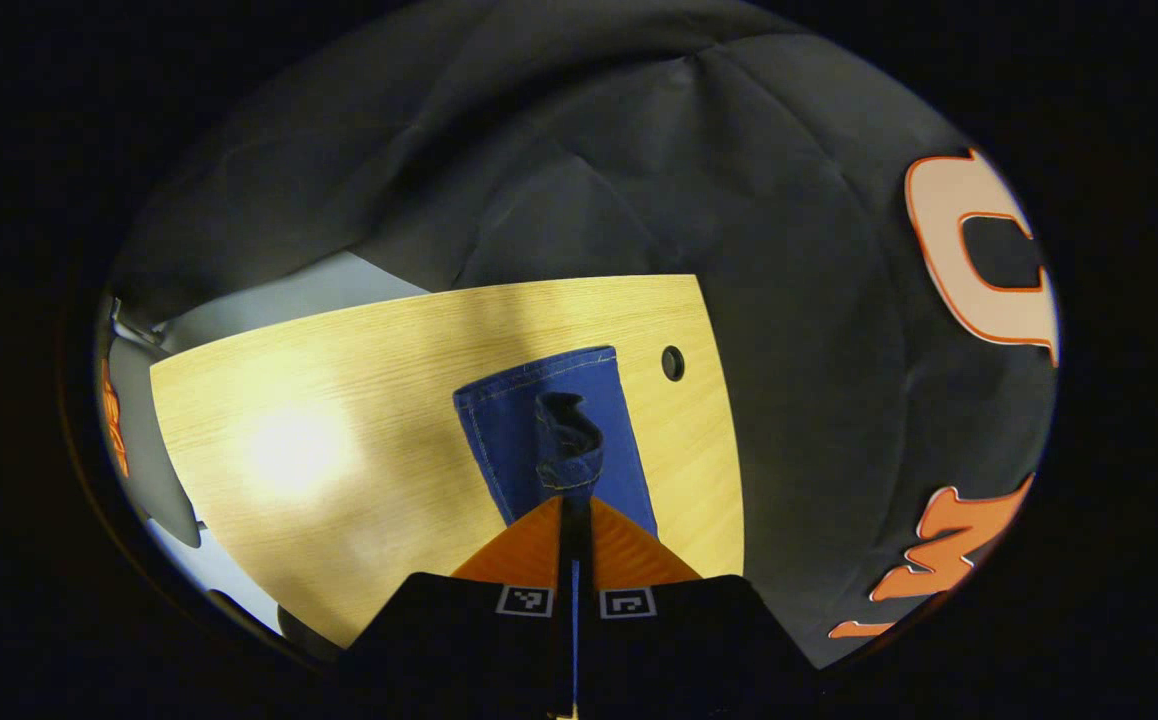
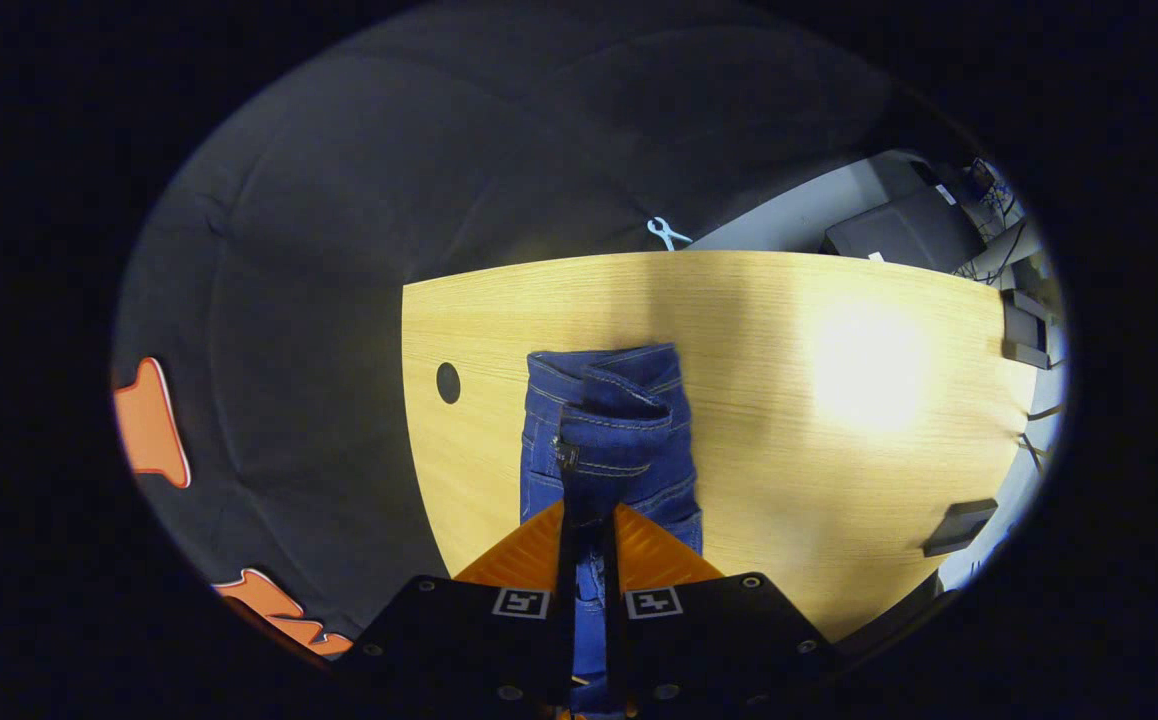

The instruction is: Grasp the waist and the cuffs of the jeans and fold them to make the two legs overlap; first hold the waist and fold one-third of the jeans toward the cuffs, then hold the cuffs and fold the remaining one-third in the same direction to finish folding.

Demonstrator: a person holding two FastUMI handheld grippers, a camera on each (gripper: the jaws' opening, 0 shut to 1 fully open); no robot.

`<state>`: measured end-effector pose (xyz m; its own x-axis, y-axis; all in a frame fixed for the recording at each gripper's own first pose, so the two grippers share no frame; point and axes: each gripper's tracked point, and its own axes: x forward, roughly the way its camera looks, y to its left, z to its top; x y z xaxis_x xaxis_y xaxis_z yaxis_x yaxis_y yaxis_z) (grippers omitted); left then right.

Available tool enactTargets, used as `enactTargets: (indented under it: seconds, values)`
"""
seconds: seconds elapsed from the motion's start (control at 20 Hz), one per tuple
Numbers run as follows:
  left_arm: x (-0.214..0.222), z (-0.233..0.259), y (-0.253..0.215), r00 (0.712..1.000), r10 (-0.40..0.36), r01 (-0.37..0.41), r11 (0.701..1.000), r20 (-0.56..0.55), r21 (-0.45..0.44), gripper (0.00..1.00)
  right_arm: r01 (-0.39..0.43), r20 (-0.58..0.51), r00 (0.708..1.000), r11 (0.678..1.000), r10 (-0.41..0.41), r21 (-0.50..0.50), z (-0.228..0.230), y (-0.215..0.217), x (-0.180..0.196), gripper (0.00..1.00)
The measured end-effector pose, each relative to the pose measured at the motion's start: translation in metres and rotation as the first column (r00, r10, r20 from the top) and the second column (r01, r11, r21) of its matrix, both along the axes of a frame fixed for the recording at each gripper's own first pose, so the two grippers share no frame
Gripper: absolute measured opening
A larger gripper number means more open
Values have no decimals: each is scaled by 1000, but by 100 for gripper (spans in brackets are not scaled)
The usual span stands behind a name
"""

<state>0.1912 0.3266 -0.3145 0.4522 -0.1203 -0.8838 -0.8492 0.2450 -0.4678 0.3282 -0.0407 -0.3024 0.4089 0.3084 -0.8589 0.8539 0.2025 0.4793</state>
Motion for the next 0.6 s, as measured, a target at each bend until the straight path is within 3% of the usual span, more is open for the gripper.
enactTargets:
  seconds: [0.35, 0.45, 0.6]
  values:
    - [59, -60, 3, 982, -153, 151, 988, -109, -28, 2, -18, -116, 993, 1000, 15, -24, -48, 31, 56, 13]
    - [72, -65, 3, 956, -282, 282, 959, -83, -9, 2, -46, -111, 993, 999, 43, -29, -54, 37, 76, 13]
    - [85, -79, 9, 912, -405, 408, 912, -69, 32, 3, -129, -63, 990, 991, 127, -27, -58, 45, 99, 14]
